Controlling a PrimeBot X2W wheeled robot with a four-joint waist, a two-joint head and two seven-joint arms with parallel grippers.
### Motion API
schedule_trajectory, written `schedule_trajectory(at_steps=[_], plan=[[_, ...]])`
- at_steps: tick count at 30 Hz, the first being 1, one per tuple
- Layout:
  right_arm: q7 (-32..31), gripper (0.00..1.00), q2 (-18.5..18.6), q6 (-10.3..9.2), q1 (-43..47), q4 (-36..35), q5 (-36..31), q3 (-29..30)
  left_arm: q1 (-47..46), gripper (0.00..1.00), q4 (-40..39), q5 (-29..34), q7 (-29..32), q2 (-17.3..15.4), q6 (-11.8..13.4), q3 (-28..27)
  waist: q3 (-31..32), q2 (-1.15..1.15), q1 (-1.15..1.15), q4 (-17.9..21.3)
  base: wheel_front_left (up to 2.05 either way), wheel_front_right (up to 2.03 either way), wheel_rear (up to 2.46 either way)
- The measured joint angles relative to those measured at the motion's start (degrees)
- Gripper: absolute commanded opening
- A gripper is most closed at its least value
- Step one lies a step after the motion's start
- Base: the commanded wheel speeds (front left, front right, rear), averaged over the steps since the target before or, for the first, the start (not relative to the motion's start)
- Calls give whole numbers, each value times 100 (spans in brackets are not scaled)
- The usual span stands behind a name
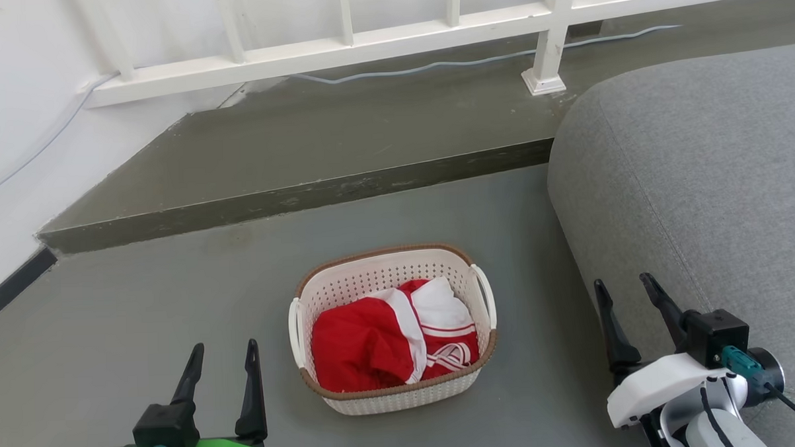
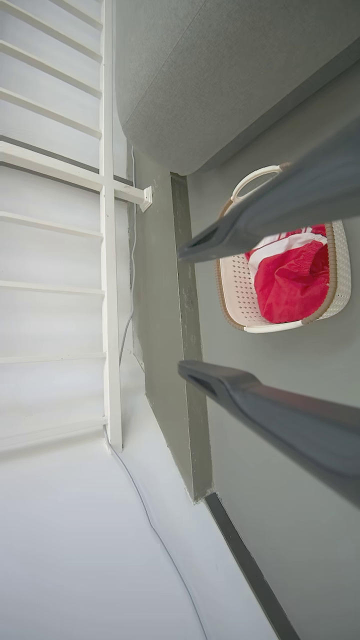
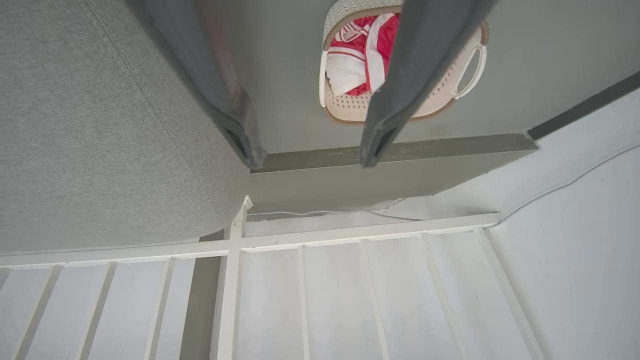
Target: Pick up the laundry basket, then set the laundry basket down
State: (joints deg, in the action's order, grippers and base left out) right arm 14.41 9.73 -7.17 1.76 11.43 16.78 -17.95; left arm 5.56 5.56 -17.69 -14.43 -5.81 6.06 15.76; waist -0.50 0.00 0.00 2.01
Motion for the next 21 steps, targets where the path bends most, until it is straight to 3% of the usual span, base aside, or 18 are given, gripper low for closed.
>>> schedule_trajectory(at_steps=[17, 18, 21], plan=[[0, 100, -70, 0, 109, -63, -126, 49, 42, 100, -64, 57, 0, 12, 1, 19, -27, 0, 0, 15, 0, 0, 0], [0, 0, -77, 2, 112, -45, -130, 46, 42, 0, -51, 56, 0, 13, 1, 24, -30, 0, 0, 15, 0, 0, 0], [-9, 0, -132, 5, 191, 123, -129, 16, 58, 0, 147, 55, 12, 48, 0, 76, -30, 0, 0, 15, 0, 0, 0]])
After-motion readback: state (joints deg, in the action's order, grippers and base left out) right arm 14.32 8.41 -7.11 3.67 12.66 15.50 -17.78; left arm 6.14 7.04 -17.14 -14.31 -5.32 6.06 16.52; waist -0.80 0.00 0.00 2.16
